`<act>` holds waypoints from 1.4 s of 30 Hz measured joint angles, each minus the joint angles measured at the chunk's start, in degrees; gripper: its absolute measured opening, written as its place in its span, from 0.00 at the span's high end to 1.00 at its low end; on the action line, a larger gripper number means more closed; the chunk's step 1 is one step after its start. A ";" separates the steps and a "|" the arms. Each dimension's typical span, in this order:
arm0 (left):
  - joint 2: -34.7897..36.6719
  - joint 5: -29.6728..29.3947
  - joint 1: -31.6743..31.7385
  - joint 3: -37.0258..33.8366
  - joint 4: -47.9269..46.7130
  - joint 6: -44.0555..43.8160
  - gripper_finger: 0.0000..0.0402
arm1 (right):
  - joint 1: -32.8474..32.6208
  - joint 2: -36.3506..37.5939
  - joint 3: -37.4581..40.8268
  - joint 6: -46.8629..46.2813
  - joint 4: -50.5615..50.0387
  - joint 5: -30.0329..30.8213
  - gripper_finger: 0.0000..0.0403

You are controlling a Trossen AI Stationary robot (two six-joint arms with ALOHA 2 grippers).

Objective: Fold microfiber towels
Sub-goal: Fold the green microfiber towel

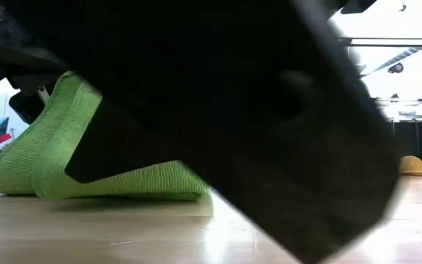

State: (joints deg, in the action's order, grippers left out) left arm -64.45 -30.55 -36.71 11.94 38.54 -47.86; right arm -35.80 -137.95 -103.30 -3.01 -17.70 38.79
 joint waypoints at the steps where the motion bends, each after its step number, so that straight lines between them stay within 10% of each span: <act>1: 0.00 0.00 0.00 0.00 0.00 0.00 1.00 | 0.05 0.00 0.02 0.00 0.30 0.00 0.80; 21: 0.09 0.02 0.00 0.02 0.04 -1.38 1.00 | 3.08 -1.62 0.47 0.18 3.39 1.36 0.56; 33: 0.09 0.02 0.00 0.00 0.00 -1.42 1.00 | 4.81 -0.64 0.33 0.56 -1.26 1.51 0.95; 42: 0.09 0.04 0.00 -0.54 -0.02 -1.36 1.00 | 2.64 2.03 -5.81 -1.49 -10.10 0.85 0.98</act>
State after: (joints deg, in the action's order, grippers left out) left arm -64.36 -30.50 -36.71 11.40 38.52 -49.21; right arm -33.16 -135.92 -109.11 -4.49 -27.79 39.64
